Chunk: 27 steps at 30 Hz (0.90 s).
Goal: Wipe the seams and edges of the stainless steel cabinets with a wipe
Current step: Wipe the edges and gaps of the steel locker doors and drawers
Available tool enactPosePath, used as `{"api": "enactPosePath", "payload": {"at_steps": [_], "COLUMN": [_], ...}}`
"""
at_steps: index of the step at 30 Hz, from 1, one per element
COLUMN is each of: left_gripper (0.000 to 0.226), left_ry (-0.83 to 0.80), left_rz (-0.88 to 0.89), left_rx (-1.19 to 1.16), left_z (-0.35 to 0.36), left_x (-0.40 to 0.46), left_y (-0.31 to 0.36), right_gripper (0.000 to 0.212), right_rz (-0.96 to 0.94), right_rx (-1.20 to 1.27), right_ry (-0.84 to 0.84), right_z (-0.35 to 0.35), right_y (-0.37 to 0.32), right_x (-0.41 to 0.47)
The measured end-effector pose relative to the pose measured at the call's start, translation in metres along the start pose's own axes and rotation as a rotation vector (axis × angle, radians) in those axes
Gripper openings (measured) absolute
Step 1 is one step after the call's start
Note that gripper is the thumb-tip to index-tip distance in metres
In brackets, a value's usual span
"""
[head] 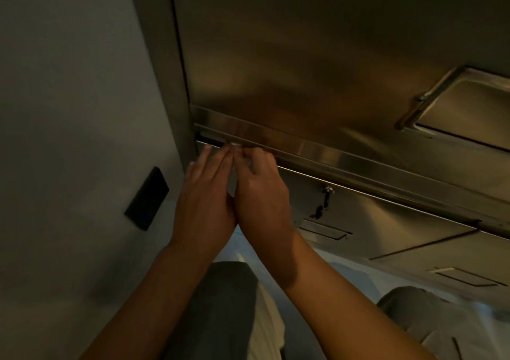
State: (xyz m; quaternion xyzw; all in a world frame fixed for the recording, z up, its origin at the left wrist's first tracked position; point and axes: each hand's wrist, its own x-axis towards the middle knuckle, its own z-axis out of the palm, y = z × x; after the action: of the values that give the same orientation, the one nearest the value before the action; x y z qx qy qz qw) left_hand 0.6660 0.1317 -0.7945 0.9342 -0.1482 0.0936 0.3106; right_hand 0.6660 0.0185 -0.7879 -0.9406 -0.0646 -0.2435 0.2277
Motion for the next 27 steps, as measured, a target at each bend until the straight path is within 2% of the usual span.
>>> {"api": "enactPosePath", "payload": {"at_steps": [2, 5, 9, 12, 15, 18, 22, 27], "left_gripper": [0.070, 0.075, 0.077, 0.075, 0.073, 0.076, 0.080, 0.079], "left_ry": [0.014, 0.024, -0.003, -0.011, 0.020, 0.020, -0.041, -0.079], "left_rz": [0.004, -0.018, -0.102, -0.079, -0.048, 0.003, 0.045, 0.080], "left_rx": [-0.010, 0.008, -0.018, -0.083, -0.032, 0.024, -0.020, -0.089], "left_z": [-0.007, -0.019, -0.025, -0.022, -0.020, -0.017, -0.004, 0.012], "left_x": [0.003, 0.007, 0.009, 0.008, 0.009, 0.008, 0.001, -0.003], "left_y": [-0.014, -0.026, -0.031, -0.032, -0.033, -0.019, 0.012, 0.058], "right_gripper": [0.051, 0.061, 0.059, 0.064, 0.070, 0.060, 0.065, 0.031], "right_rz": [-0.046, -0.094, -0.107, -0.115, -0.123, -0.123, -0.092, -0.017], "right_rx": [-0.065, -0.079, -0.090, -0.075, -0.070, -0.048, -0.062, -0.012], "right_ry": [-0.019, -0.032, -0.008, -0.044, -0.074, -0.076, -0.093, -0.073], "right_z": [0.012, 0.025, 0.032, 0.030, 0.023, 0.013, -0.014, -0.040], "right_y": [-0.012, -0.025, -0.027, -0.023, -0.022, -0.011, 0.013, 0.054], "right_x": [0.006, 0.017, 0.020, 0.020, 0.019, 0.012, -0.004, -0.020]}}
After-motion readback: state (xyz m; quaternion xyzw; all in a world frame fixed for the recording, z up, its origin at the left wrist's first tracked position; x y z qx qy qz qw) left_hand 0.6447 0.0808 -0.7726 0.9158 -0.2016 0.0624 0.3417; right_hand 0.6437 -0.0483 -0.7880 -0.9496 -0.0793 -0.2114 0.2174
